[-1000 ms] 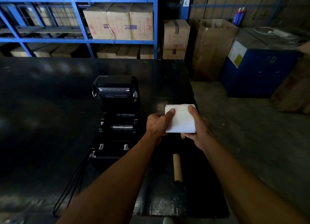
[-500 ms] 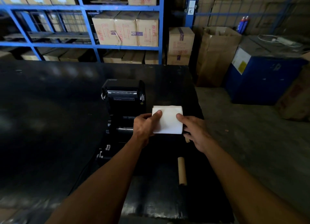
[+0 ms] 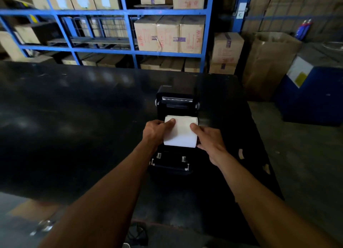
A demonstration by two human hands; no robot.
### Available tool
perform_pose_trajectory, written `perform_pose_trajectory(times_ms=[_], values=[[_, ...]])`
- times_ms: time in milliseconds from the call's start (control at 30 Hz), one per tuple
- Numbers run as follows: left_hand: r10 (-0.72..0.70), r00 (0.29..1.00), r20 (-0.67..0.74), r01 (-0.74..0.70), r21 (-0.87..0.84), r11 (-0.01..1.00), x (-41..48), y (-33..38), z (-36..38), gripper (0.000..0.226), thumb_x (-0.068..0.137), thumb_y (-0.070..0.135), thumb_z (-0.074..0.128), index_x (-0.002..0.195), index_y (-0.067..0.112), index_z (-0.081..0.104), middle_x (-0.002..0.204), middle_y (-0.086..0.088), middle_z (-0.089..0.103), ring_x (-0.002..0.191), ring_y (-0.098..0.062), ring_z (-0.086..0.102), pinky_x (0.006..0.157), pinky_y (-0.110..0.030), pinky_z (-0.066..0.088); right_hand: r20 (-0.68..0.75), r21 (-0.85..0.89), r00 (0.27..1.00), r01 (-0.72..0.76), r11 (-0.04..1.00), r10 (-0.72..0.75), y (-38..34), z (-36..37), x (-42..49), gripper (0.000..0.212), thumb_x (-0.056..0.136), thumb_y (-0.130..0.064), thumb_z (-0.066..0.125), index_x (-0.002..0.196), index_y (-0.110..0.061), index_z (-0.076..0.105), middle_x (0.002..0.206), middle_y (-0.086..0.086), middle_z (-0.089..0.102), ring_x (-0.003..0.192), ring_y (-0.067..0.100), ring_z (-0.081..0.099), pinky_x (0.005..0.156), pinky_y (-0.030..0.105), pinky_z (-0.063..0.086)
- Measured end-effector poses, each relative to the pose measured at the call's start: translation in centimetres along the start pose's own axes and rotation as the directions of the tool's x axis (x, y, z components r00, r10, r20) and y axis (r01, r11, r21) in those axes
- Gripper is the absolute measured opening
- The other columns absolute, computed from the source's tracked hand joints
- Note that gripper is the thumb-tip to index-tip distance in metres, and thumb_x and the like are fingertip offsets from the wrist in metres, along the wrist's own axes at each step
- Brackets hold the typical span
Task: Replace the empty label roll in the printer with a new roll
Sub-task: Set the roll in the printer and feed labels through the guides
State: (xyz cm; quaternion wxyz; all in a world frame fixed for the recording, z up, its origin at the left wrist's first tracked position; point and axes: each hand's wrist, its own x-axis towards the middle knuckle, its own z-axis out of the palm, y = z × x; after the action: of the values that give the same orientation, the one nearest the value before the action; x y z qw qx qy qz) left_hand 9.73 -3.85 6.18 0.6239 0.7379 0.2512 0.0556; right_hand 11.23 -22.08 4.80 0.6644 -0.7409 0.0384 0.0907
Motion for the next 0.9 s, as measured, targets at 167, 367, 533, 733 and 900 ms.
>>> perform_pose_trajectory(times_ms=[167, 367, 533, 733, 900], values=[[-0.04, 0.999, -0.02, 0.04, 0.008, 0.999, 1.6, 0.1, -1.0, 0.045, 0.064, 0.053, 0.079, 0.082, 0.013, 0.071, 0.088, -0.008, 0.073, 0.08, -0.027, 0.071, 0.079, -0.043, 0.06, -0.004, -0.089, 1.0, 0.015, 0.996, -0.016, -0.5, 1.5, 1.5, 0.033, 0.076, -0.055, 0.069, 0.066, -0.024, 0.073, 0.084, 0.001, 0.077, 0.084, 0.021, 0.072, 0.086, 0.049, 0.058], [-0.13, 0.991, 0.016, 0.13, -0.016, 0.991, 3.7, 0.4, -1.0, 0.035, 0.075, 0.039, 0.08, 0.083, 0.008, 0.064, 0.093, -0.012, 0.07, 0.085, -0.031, 0.07, 0.081, -0.048, 0.059, 0.038, -0.1, 0.998, -0.052, 0.994, 0.056, -0.2, 2.2, 4.3, 0.044, 0.076, -0.05, 0.075, 0.082, -0.007, 0.074, 0.092, 0.009, 0.078, 0.087, 0.022, 0.073, 0.075, 0.041, 0.061], [-0.207, 0.977, 0.059, 0.21, -0.047, 0.977, 4.7, 0.5, -0.8, 0.031, 0.077, 0.03, 0.08, 0.08, 0.005, 0.061, 0.086, -0.01, 0.068, 0.074, -0.026, 0.069, 0.076, -0.045, 0.061, 0.053, -0.076, 0.994, -0.092, 0.993, 0.096, 0.0, 2.7, 5.5, 0.04, 0.081, -0.045, 0.074, 0.087, -0.005, 0.073, 0.095, 0.009, 0.077, 0.089, 0.023, 0.072, 0.08, 0.044, 0.06], [-0.257, 0.961, 0.1, 0.256, 0.024, 0.966, 6.4, 0.6, -1.0, 0.036, 0.071, 0.029, 0.085, 0.081, 0.0, 0.065, 0.064, -0.005, 0.066, 0.054, -0.019, 0.066, 0.05, -0.031, 0.057, 0.008, -0.091, 0.993, -0.115, 0.989, 0.116, 0.6, 3.5, 6.2, 0.035, 0.084, -0.043, 0.072, 0.083, -0.008, 0.071, 0.092, 0.005, 0.075, 0.089, 0.021, 0.07, 0.07, 0.035, 0.056], [-0.274, 0.945, 0.18, 0.251, 0.139, 0.958, 7.8, 0.6, -1.2, 0.053, 0.069, 0.024, 0.086, 0.108, -0.006, 0.066, 0.105, -0.024, 0.068, 0.09, -0.032, 0.069, 0.071, -0.04, 0.059, -0.046, -0.166, 0.994, -0.107, 0.98, 0.101, 1.0, 3.9, 6.7, 0.037, 0.082, -0.04, 0.072, 0.075, -0.004, 0.068, 0.09, 0.015, 0.075, 0.089, 0.03, 0.072, 0.076, 0.044, 0.058]])
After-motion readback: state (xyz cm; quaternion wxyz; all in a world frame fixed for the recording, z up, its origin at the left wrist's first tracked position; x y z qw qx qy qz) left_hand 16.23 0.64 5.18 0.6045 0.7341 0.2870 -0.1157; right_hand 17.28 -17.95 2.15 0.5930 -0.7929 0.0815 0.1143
